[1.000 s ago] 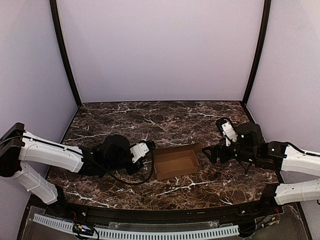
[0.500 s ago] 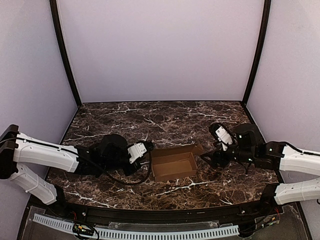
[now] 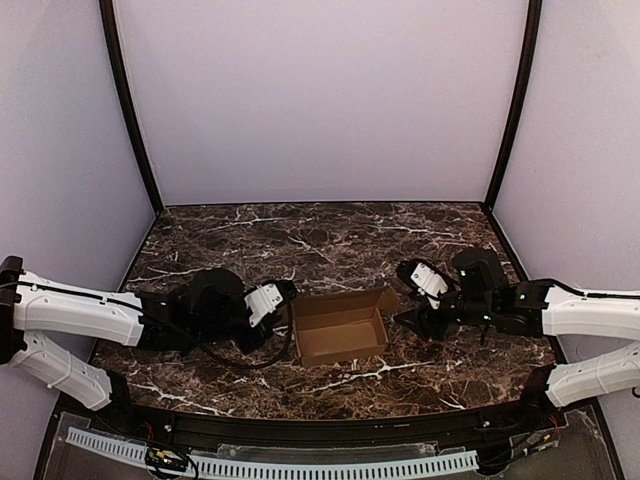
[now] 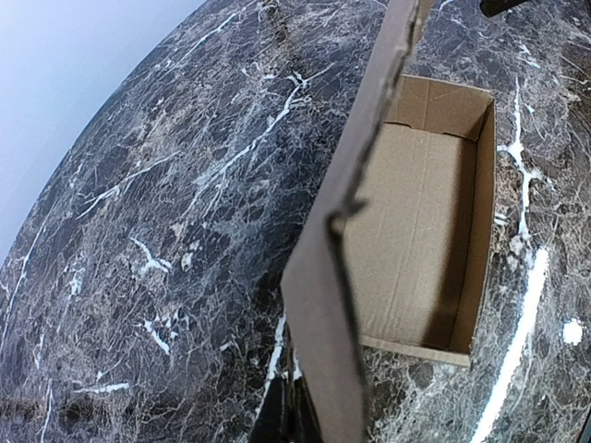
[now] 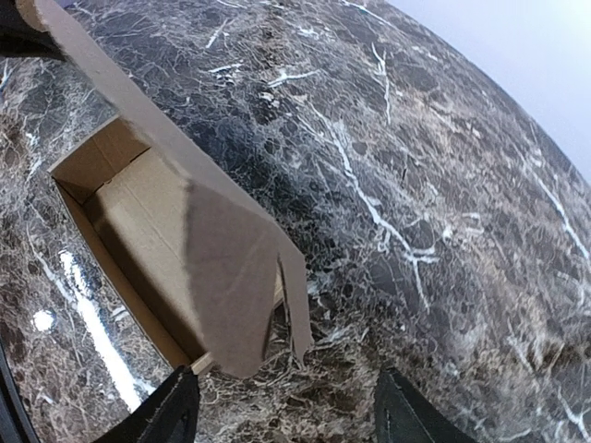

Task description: Fold the paper box

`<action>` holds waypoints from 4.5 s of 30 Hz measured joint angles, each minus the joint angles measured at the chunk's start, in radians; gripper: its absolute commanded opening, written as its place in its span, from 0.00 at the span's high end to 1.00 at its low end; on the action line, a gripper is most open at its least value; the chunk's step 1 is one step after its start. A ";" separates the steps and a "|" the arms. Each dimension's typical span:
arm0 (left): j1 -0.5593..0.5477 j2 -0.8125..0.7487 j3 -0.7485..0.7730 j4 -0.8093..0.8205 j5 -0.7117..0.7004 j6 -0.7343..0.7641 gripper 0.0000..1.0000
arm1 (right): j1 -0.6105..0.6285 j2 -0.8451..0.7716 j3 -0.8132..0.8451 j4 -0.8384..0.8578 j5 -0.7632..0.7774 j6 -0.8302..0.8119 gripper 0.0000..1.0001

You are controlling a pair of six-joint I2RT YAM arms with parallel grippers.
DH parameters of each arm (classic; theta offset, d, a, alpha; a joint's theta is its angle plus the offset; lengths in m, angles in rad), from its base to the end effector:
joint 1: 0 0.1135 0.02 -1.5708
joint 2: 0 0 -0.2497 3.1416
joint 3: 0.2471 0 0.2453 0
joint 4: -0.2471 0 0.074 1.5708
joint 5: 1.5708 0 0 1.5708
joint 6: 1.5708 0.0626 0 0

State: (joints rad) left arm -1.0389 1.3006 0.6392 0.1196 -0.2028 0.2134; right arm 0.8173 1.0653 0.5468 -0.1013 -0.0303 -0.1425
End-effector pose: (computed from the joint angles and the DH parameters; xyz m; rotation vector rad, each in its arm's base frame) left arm 0.1599 -0.2468 0.1856 1.1379 1.7803 -0.2817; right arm 0.1673 0.1811 0.1869 -1.0406 1.9618 0.4102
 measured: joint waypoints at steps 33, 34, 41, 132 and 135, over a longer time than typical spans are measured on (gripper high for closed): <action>0.000 -0.008 0.005 -0.037 0.000 -0.090 0.99 | 0.006 0.113 0.023 0.098 -0.046 -0.042 1.00; 0.000 -0.001 0.017 -0.049 -0.003 -0.105 0.99 | 0.013 0.113 0.025 0.097 -0.035 -0.027 1.00; 0.000 0.060 0.116 -0.133 -0.064 -0.328 0.99 | 0.144 0.121 0.045 0.077 0.116 0.122 1.00; -0.210 0.142 -0.060 0.120 -0.229 -0.921 0.99 | 0.583 0.333 0.029 0.154 0.687 0.833 0.68; -0.212 0.156 -0.058 0.122 -0.232 -0.921 0.99 | 0.603 0.333 0.029 0.147 0.684 0.850 0.62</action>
State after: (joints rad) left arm -1.2514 1.4563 0.5808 0.2420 -0.4351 -0.7074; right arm 1.4200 1.3987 0.5755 0.0456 0.6540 0.7078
